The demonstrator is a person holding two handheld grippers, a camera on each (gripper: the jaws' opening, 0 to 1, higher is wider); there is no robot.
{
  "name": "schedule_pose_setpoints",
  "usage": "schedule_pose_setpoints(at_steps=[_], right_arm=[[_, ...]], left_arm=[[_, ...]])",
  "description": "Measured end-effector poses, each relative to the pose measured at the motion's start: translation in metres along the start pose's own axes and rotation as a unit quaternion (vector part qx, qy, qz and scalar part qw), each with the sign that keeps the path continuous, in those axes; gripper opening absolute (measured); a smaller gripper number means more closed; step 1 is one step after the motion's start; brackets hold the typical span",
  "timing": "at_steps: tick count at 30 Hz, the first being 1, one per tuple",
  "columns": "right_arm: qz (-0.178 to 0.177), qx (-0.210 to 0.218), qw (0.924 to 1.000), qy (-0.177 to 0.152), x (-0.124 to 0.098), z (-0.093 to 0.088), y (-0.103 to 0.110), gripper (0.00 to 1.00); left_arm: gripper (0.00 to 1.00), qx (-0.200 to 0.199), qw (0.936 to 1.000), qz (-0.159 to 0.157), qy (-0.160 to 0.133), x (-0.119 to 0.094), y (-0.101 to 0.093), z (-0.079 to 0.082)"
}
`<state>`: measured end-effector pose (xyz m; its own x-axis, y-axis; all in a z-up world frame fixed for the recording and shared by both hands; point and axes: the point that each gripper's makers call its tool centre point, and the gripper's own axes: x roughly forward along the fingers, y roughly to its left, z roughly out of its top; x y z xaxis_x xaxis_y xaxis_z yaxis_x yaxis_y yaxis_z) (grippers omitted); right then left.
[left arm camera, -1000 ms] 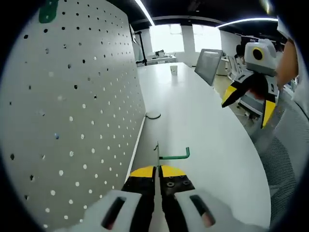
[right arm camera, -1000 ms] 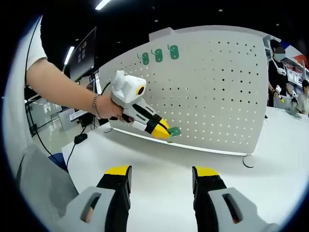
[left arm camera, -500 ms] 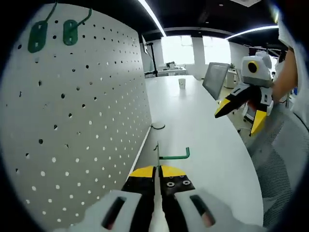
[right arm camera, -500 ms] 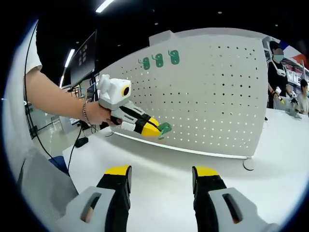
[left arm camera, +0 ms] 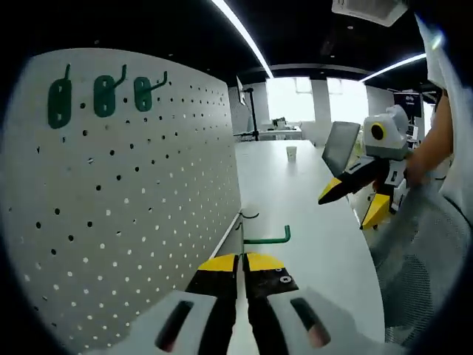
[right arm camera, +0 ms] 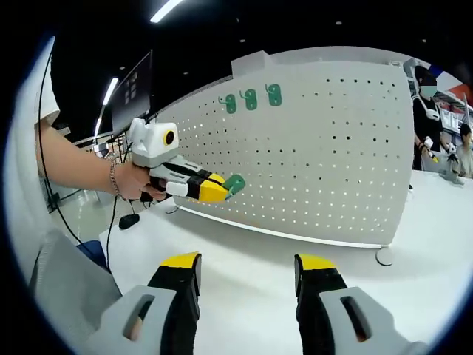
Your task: Insert the hook assembly into the mounting plate slot until the hook locks in place.
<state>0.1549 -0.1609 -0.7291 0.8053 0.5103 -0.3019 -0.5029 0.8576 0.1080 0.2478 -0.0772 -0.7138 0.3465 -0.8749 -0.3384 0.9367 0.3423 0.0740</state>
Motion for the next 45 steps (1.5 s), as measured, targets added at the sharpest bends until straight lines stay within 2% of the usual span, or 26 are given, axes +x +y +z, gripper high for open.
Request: schedule_pose_setpoints(at_steps=[6, 10, 15, 20, 22, 28, 33, 36, 39, 41, 45], right_arm=[[0.004, -0.002, 1.0000, -0.003, -0.001, 0.002, 0.004, 0.49], [0.005, 0.002, 1.0000, -0.008, -0.001, 0.005, 0.006, 0.49], [0.009, 0.002, 0.9999, -0.010, -0.003, 0.005, 0.009, 0.49], [0.012, 0.007, 0.9998, -0.014, -0.003, 0.007, 0.011, 0.49], [0.015, 0.007, 0.9997, -0.017, -0.003, 0.009, 0.012, 0.49], [0.020, 0.007, 0.9995, -0.022, -0.002, 0.012, 0.017, 0.49], [0.024, 0.006, 0.9994, -0.024, -0.003, 0.013, 0.020, 0.49], [0.026, 0.008, 0.9991, -0.031, -0.003, 0.016, 0.022, 0.49], [0.029, 0.008, 0.9990, -0.032, -0.004, 0.018, 0.025, 0.49], [0.031, 0.007, 0.9989, -0.034, -0.004, 0.020, 0.027, 0.49], [0.033, 0.007, 0.9989, -0.033, -0.003, 0.020, 0.028, 0.49]], left_arm=[[0.03, -0.009, 0.9996, 0.019, -0.020, -0.016, -0.001, 0.008], [0.03, -0.023, 0.9981, 0.037, -0.044, -0.028, -0.003, 0.019], [0.03, -0.022, 0.9961, 0.055, -0.066, -0.044, -0.005, 0.030], [0.03, -0.029, 0.9927, 0.067, -0.096, -0.057, -0.013, 0.038], [0.03, -0.029, 0.9923, 0.071, -0.097, -0.061, -0.017, 0.036], [0.03, -0.050, 0.9846, 0.087, -0.143, -0.076, -0.025, 0.045], [0.03, -0.058, 0.9799, 0.100, -0.163, -0.087, -0.031, 0.046], [0.03, -0.071, 0.9728, 0.109, -0.192, -0.099, -0.030, 0.054], [0.03, -0.072, 0.9703, 0.130, -0.191, -0.107, -0.026, 0.053], [0.03, -0.085, 0.9646, 0.138, -0.209, -0.115, -0.024, 0.059], [0.03, -0.078, 0.9669, 0.135, -0.202, -0.115, -0.026, 0.059]])
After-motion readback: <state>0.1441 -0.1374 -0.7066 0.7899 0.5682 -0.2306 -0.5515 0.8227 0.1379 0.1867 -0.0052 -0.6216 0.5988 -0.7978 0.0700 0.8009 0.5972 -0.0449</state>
